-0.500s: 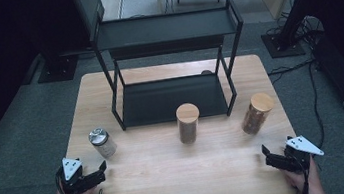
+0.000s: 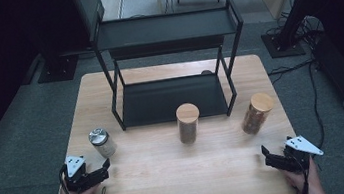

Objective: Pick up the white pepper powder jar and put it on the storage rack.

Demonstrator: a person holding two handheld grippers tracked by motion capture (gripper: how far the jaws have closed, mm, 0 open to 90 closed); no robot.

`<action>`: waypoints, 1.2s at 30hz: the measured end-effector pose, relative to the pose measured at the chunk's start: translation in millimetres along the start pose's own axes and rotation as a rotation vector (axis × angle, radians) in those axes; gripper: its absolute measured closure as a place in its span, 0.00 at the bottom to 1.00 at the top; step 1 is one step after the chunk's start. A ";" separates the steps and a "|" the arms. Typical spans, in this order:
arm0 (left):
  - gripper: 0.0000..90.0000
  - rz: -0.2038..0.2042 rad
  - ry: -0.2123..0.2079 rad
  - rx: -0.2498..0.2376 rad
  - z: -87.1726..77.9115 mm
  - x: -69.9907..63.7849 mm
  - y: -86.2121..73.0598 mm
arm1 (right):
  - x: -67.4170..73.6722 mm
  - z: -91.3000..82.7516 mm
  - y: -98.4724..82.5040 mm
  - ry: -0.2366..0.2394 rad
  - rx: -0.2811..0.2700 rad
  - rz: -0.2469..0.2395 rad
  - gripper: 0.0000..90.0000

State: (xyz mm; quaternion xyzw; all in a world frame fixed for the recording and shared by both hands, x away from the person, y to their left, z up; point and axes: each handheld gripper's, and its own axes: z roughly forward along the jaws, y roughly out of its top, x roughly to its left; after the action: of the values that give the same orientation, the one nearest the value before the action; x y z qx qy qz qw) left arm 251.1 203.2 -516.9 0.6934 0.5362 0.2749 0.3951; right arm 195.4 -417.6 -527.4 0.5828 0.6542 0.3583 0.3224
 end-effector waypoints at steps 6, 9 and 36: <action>0.05 -0.019 -0.008 -0.005 0.9 -2.9 2.6 | 0.4 -0.2 -0.2 -0.002 0.001 0.000 0.03; 0.05 -0.020 -0.003 -0.006 3.0 -4.2 4.9 | 0.4 -0.3 -0.2 -0.001 0.000 -0.004 0.03; 0.05 0.016 0.021 0.015 14.8 -19.1 20.9 | 0.5 -0.5 -0.3 -0.001 -0.001 -0.006 0.03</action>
State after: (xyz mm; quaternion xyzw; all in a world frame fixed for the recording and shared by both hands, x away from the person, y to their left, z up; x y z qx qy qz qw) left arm 268.8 178.7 -506.4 0.6977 0.5368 0.2814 0.3821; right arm 194.7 -417.1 -527.4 0.5809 0.6556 0.3576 0.3239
